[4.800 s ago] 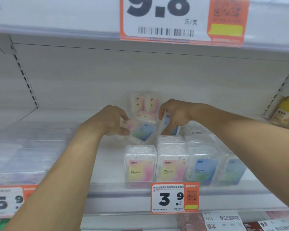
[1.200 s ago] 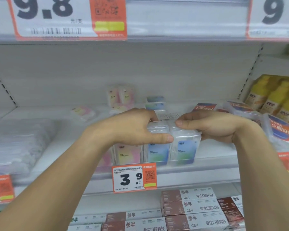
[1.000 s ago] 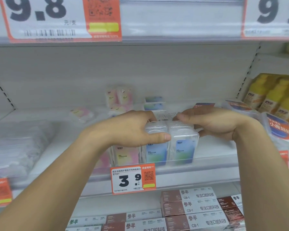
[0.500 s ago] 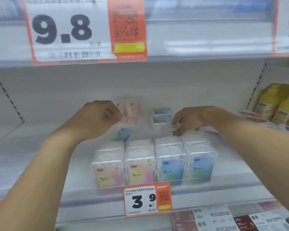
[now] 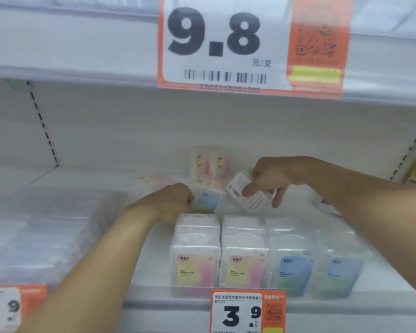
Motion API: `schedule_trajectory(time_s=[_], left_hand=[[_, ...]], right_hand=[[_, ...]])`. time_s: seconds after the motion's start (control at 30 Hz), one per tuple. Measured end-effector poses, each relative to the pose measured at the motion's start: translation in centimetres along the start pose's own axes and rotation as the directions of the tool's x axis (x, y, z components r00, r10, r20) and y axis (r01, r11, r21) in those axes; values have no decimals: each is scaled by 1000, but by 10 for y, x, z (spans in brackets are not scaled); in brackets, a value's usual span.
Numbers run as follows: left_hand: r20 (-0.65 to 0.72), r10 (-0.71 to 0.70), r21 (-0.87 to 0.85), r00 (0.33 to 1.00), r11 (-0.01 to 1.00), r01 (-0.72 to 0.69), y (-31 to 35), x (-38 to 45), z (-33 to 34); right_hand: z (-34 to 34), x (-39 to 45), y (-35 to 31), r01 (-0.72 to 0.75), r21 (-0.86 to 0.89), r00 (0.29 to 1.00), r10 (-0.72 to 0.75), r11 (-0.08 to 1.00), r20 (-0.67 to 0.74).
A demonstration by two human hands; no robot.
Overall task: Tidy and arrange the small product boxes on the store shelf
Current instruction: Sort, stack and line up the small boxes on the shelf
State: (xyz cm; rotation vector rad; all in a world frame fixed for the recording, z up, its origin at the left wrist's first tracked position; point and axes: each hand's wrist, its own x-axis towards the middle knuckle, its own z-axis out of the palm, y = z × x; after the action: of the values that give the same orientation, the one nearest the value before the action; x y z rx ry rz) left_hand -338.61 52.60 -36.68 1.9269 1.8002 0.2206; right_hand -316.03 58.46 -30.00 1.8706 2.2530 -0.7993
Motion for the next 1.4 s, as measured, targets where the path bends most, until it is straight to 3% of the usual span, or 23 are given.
schedule_trajectory(time_s=[0.1,0.2,0.33,0.43,0.53,0.67,0.77,0.83,0.93,1.17,1.4], left_hand=[[-19,39,-104,999,994,-41,-5,2,-2],[-128,45,-185,991,980,-69,-8,-1,-7],[-316,-19,-267,949,961,-69,-11,-1,-14],[-443,-25,-426,896,886,-186,-9,-6,-24],[-485,65,-472,872,820,-323,2,-20,-35],[-441,175,-567,880,706,-425,18,-37,-46],[-442,225,-565,868,681,-465,33,-48,-48],[-467,256,-537,847,679,-501,47,-54,-49],[-511,232,-530,828,674,-515,61,-58,-50],[-526,191,-568,829,647,-509,70,-53,-41],[-535,224,-486,815,707,-514,74,-55,-39]], right_hand=[[4,2,-18,12,-55,1000,-12,998,-1],[10,-1,-31,38,-48,999,-39,998,-30],[15,-10,-40,131,153,986,-112,980,-124],[10,-17,-41,219,312,956,-140,925,-257],[7,-32,-44,279,537,944,-125,796,-305],[6,-54,-56,304,697,924,-23,649,-382],[12,-74,-64,418,829,897,-24,372,-441],[14,-81,-59,447,863,890,-19,235,-456],[15,-98,-46,549,818,836,-99,171,-540],[18,-108,-13,565,796,825,-137,218,-548],[0,-103,14,639,733,749,29,233,-662]])
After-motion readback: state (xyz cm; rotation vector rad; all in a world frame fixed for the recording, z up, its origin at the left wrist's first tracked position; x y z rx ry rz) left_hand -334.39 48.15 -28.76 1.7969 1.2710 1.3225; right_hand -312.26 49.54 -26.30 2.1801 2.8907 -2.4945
